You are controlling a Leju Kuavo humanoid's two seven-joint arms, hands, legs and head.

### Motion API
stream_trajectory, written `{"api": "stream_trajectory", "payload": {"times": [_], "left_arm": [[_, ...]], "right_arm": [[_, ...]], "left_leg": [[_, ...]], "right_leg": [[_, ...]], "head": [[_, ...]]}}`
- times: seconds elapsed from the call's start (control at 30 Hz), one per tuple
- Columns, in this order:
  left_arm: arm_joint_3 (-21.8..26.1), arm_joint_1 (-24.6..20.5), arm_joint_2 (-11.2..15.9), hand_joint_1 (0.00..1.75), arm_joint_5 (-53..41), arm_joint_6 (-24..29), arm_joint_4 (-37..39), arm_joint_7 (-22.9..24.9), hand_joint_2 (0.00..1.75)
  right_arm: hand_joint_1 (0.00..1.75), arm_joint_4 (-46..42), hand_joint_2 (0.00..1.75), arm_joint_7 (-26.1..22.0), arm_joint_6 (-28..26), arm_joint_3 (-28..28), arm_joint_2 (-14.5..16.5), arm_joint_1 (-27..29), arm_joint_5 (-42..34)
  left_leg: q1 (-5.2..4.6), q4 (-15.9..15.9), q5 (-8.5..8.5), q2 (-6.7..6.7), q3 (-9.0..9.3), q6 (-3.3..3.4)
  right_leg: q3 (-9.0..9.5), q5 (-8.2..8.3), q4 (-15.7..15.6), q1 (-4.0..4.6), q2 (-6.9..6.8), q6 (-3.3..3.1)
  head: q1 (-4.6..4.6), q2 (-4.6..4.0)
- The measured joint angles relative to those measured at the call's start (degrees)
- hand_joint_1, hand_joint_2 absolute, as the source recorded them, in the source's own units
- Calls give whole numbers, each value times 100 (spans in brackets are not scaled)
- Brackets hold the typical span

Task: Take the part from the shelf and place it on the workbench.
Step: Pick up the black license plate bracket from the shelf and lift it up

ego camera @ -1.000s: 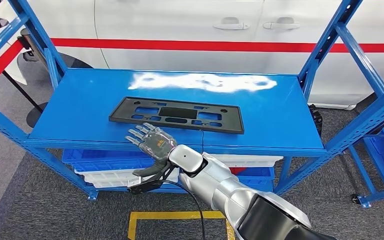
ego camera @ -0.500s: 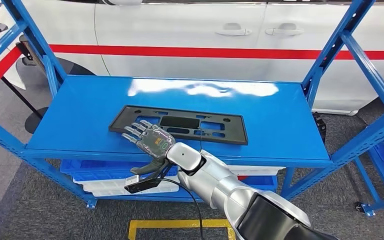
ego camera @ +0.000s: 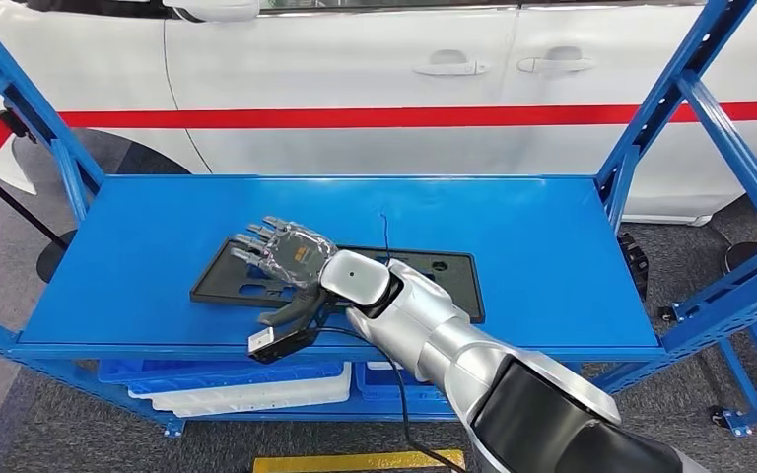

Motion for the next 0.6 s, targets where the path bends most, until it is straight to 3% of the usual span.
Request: {"api": "stream_trajectory", "payload": {"times": [0.03,0.07,0.13,0.23,0.43,0.5,0.6], "left_arm": [[0,5,5,0,-2,14,1,-14,0],[0,16,7,0,-8,25,1,-24,0],[-1,31,8,0,-28,38,1,-37,0],[-5,38,8,0,-49,37,1,-46,0],[-17,31,8,0,-51,36,1,-46,0],[-28,26,9,0,-51,31,1,-35,0],[-42,18,10,0,-43,19,1,-5,0]], "right_arm": [[0,-41,0,-28,10,35,-30,-43,-41],[0,-75,0,-43,7,72,-63,-67,-79],[0,-125,0,-29,-55,150,-118,-83,-173],[0,-164,0,21,-187,248,-175,-81,-314],[0,-197,0,40,-231,347,-233,-74,-420],[0,-195,0,75,-326,379,-258,-33,-509],[0,-179,0,146,-563,395,-311,113,-586]], "left_leg": [[-5,-238,178,-2,52,35],[-15,-345,249,-8,67,83],[-19,-343,270,-23,71,164],[-23,-350,284,-46,74,179],[-51,-341,244,-52,79,260],[-59,-338,239,-52,82,274],[-71,-333,235,-50,88,282]], "right_leg": [[1,-29,18,2,4,36],[-7,-49,29,13,6,71],[-23,-77,43,29,6,80],[1,-79,23,31,-1,15],[41,-79,-41,19,-5,16],[47,-79,-50,14,-9,34],[58,-83,-59,-5,-13,145]], "head": [[1,0],[1,0],[1,0],[2,0],[2,0],[2,0],[2,0]]}}
